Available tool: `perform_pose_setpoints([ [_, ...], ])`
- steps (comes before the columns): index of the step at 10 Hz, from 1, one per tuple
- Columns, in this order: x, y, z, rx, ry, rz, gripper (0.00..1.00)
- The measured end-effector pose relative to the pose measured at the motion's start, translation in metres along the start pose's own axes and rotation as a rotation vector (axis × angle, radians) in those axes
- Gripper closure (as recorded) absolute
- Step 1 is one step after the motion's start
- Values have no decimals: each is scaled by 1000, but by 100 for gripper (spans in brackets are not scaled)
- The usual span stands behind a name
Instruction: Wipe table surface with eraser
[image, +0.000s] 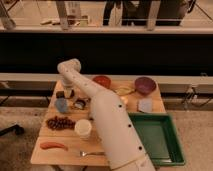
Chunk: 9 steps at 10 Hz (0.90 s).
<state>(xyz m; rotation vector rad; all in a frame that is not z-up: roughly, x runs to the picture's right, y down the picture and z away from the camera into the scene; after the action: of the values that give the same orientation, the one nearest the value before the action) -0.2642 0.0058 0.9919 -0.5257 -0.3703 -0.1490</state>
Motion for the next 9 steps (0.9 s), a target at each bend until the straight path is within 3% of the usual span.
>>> perform_pose_setpoints([
  [4, -3, -23, 2, -6, -1, -4, 100],
  [9, -34, -41, 8, -12, -4, -53, 100],
])
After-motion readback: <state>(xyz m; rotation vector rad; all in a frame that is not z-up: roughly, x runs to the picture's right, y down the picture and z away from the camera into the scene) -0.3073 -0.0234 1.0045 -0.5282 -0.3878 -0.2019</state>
